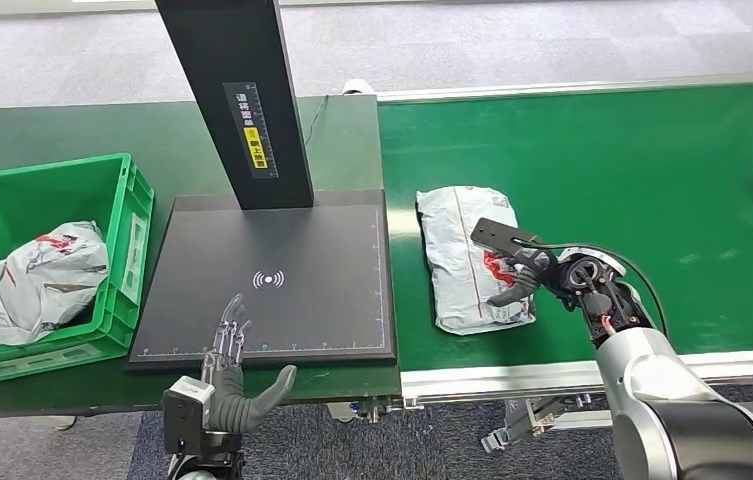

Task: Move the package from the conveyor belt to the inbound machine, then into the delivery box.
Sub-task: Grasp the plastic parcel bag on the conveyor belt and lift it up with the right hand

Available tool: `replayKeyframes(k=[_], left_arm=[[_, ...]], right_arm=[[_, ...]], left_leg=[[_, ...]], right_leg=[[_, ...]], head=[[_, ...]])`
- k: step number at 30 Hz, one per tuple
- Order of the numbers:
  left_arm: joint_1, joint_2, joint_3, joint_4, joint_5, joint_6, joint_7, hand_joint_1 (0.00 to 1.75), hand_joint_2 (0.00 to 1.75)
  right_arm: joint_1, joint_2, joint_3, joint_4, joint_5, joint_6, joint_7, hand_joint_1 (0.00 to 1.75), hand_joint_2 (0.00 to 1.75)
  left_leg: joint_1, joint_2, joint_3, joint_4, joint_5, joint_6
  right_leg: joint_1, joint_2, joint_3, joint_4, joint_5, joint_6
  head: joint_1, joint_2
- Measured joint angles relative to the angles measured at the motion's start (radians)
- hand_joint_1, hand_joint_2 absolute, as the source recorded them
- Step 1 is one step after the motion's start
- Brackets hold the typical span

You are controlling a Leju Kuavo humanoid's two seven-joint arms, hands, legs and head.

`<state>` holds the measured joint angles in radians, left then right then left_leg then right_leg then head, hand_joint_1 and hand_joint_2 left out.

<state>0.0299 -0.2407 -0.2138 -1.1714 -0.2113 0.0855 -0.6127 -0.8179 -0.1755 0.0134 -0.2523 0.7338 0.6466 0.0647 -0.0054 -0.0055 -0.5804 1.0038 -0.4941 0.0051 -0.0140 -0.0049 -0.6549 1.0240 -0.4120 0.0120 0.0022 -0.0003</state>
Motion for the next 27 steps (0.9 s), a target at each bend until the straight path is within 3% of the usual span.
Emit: replayKeyframes(k=[7, 11, 15, 26, 27], left_arm=[[-0.001, 0.000, 0.001, 0.005, 0.000, 0.000, 0.000, 0.00, 1.75], [-0.002, 0.000, 0.004, 0.010, 0.000, 0.003, 0.000, 0.00, 1.75], [-0.008, 0.000, 0.008, 0.015, 0.001, 0.010, 0.005, 0.00, 1.75], [-0.015, -0.005, 0.018, 0.019, 0.012, 0.039, 0.022, 0.00, 1.75], [-0.015, -0.006, 0.019, 0.019, 0.012, 0.043, 0.023, 0.00, 1.75]], right_arm=[[0.000, 0.010, 0.000, 0.002, 0.002, 0.011, -0.001, 0.00, 1.75], [-0.004, 0.021, 0.016, 0.004, 0.036, 0.106, -0.010, 0.00, 1.75], [-0.007, 0.053, 0.065, 0.006, 0.098, 0.182, -0.008, 0.00, 1.75], [0.004, 0.148, 0.224, 0.010, 0.236, 0.213, -0.028, 0.00, 1.75], [0.007, 0.154, 0.239, 0.010, 0.245, 0.215, -0.037, 0.07, 1.75]], left_leg=[[0.000, 0.000, 0.000, 0.000, 0.000, 0.000], [0.000, 0.000, 0.000, 0.000, 0.000, 0.000], [0.001, 0.001, 0.001, 0.000, 0.000, 0.000], [0.003, 0.007, 0.009, 0.000, -0.002, -0.003], [0.003, 0.008, 0.010, 0.000, -0.003, -0.004]], right_leg=[[0.000, 0.000, 0.000, 0.000, 0.000, 0.000], [0.000, 0.000, 0.000, 0.000, 0.000, 0.000], [0.001, 0.001, 0.000, 0.000, 0.000, 0.000], [0.002, 0.006, 0.006, 0.000, -0.001, -0.002], [0.003, 0.006, 0.007, 0.000, -0.002, -0.003]], head=[[0.000, 0.000], [0.000, 0.000], [0.000, 0.000], [0.000, 0.000], [0.000, 0.000]])
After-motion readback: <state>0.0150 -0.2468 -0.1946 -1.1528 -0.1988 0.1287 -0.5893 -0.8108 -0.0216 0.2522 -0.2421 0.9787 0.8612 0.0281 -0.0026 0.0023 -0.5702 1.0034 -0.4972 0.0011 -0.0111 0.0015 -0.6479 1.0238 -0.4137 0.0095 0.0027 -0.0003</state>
